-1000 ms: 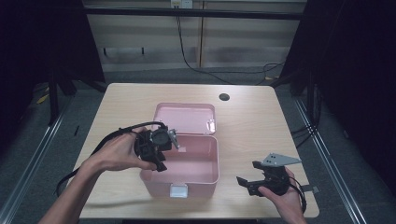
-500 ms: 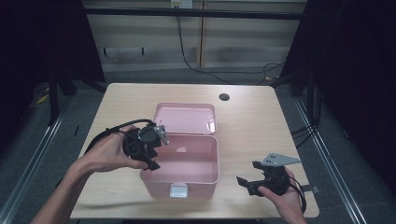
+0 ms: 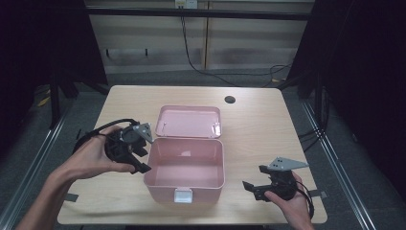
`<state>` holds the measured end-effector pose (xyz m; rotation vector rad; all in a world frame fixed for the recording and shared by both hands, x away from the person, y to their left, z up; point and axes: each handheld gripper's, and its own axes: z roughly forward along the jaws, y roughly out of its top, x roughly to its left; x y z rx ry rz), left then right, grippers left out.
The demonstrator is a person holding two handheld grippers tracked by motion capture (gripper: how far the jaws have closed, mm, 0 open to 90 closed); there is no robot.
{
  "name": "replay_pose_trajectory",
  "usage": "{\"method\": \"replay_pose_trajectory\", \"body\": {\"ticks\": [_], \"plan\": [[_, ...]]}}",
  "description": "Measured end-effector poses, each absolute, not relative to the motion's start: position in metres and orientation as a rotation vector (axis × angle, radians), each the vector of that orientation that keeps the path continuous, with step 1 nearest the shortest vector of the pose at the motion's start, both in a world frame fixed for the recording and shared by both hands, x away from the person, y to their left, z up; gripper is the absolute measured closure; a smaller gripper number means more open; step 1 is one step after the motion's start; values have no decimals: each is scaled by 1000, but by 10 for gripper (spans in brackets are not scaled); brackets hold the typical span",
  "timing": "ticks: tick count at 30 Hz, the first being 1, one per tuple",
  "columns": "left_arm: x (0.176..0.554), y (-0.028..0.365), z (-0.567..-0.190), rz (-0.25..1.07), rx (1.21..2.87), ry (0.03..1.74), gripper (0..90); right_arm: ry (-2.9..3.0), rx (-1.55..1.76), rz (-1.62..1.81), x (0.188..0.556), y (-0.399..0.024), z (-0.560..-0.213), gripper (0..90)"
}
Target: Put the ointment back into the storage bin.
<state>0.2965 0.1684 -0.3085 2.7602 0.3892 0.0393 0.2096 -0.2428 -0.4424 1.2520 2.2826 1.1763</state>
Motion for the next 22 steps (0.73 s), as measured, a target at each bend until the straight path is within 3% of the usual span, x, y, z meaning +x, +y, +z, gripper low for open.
{"method": "replay_pose_trajectory", "body": {"ticks": [22], "plan": [[286,235,-335,91,2608,549,409,2284,1259,1161,210,-243,-443,137]]}}
